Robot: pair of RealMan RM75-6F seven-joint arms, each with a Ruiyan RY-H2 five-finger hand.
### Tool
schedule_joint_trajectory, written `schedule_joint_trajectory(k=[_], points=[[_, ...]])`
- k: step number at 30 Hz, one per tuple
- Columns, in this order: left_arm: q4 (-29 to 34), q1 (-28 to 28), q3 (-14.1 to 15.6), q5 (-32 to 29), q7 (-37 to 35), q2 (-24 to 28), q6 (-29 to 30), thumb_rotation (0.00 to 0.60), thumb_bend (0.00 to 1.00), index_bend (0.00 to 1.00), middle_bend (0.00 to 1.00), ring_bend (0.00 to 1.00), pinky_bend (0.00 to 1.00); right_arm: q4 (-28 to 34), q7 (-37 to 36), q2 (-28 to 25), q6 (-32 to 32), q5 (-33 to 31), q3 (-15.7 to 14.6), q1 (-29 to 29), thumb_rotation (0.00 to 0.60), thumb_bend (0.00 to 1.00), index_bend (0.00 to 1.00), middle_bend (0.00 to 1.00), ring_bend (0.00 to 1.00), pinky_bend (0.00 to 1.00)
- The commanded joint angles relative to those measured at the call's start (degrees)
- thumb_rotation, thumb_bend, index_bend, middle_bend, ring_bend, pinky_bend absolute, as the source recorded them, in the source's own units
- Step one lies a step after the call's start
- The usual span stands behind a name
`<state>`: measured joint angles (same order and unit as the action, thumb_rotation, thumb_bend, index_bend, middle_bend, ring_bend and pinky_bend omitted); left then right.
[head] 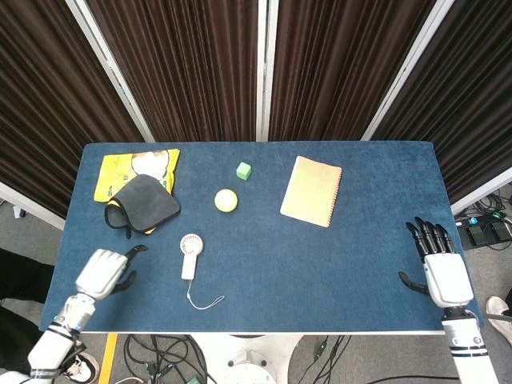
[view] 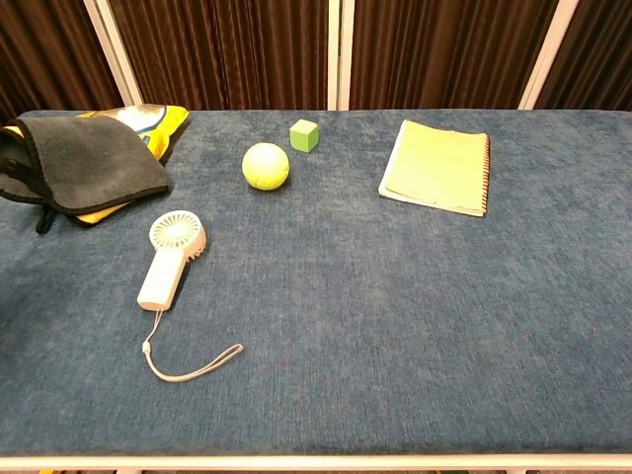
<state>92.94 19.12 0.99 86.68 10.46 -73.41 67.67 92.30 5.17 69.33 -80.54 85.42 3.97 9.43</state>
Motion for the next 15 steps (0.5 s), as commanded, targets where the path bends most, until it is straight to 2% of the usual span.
schedule_joint_trajectory(k=[1,5,11,15], points=[[-2.20,0.98,-0.01,1.38,0.95,-2.49,-0.20,0.600,0.44,0.24,0.87,0.85,0.84,0.30,0.67,-0.06,0.53,-0.30,-0.19,0.09,0.600,0.10,0.00,0.00,0.00,0.00],[-4.84,2.05,-0.49,2.80,1.76,-5.24,0.04,0.600,0.44,0.23,0.87,0.85,0.84,0.67,0.80,-0.12,0.79,-0.90,0.06,0.18,0.600,0.10,0.00,0.00,0.00,0.00],[-7.38,4.58,-0.11,2.96,1.25,-7.77,-3.90,0.600,0.44,0.19,0.87,0.85,0.84,1.09,1.14,-0.13,0.96,-0.90,-0.09,0.20,0.600,0.10,0.00,0.00,0.00,0.00],[-8.39,5.32,-0.09,3.48,0.82,-8.96,-4.08,0.600,0.44,0.18,0.87,0.85,0.84,1.24,1.07,-0.16,1.08,-1.09,0.01,0.28,0.600,0.10,0.00,0.00,0.00,0.00]])
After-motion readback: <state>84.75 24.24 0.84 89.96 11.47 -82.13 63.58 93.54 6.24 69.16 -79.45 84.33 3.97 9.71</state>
